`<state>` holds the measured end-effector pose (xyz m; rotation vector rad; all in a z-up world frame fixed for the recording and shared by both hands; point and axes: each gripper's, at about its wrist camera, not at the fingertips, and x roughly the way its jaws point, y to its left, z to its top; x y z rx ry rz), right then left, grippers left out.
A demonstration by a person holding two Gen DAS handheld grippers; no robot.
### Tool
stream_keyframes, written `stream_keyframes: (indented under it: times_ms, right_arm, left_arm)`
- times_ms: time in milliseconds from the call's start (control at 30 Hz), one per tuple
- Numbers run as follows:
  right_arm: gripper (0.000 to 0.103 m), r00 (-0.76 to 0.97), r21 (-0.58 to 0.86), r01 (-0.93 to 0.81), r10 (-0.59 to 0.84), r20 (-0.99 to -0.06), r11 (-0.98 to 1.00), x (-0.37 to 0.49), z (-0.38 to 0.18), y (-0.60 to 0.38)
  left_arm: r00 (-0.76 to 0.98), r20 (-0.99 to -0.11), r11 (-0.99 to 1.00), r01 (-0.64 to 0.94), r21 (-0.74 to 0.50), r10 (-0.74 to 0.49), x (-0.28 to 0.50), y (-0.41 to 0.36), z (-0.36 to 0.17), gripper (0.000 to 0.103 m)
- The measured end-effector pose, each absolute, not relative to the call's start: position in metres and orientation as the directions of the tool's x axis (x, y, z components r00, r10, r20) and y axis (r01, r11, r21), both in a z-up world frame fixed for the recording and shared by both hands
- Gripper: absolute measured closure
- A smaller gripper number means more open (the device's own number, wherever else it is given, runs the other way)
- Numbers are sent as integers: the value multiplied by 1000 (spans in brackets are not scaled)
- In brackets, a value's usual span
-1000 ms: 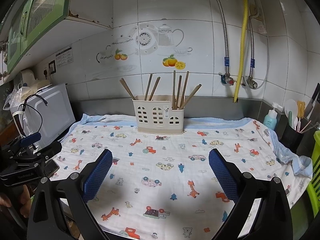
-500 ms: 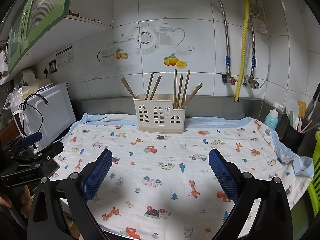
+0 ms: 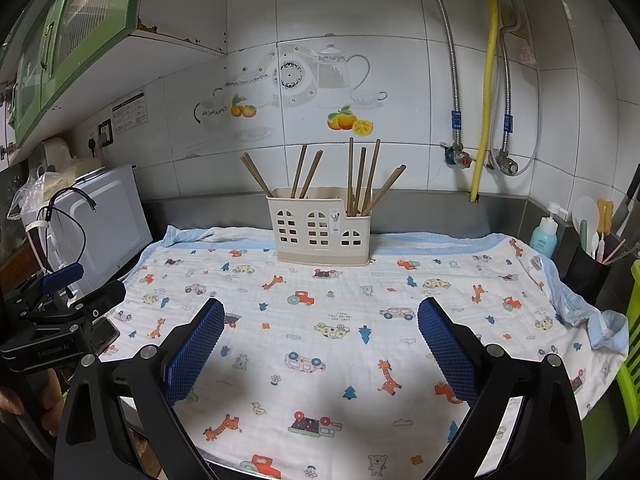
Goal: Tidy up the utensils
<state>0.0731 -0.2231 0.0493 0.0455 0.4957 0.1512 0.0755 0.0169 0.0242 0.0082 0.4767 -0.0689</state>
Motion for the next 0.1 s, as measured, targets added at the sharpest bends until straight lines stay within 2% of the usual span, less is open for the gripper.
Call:
stream_keyframes:
  times_ms: [100]
  right_arm:
    - [9, 869, 81, -134, 156, -470, 988, 73, 49, -223]
  left_arm:
    - [886, -459, 998, 69, -8, -65, 76, 18, 24, 5]
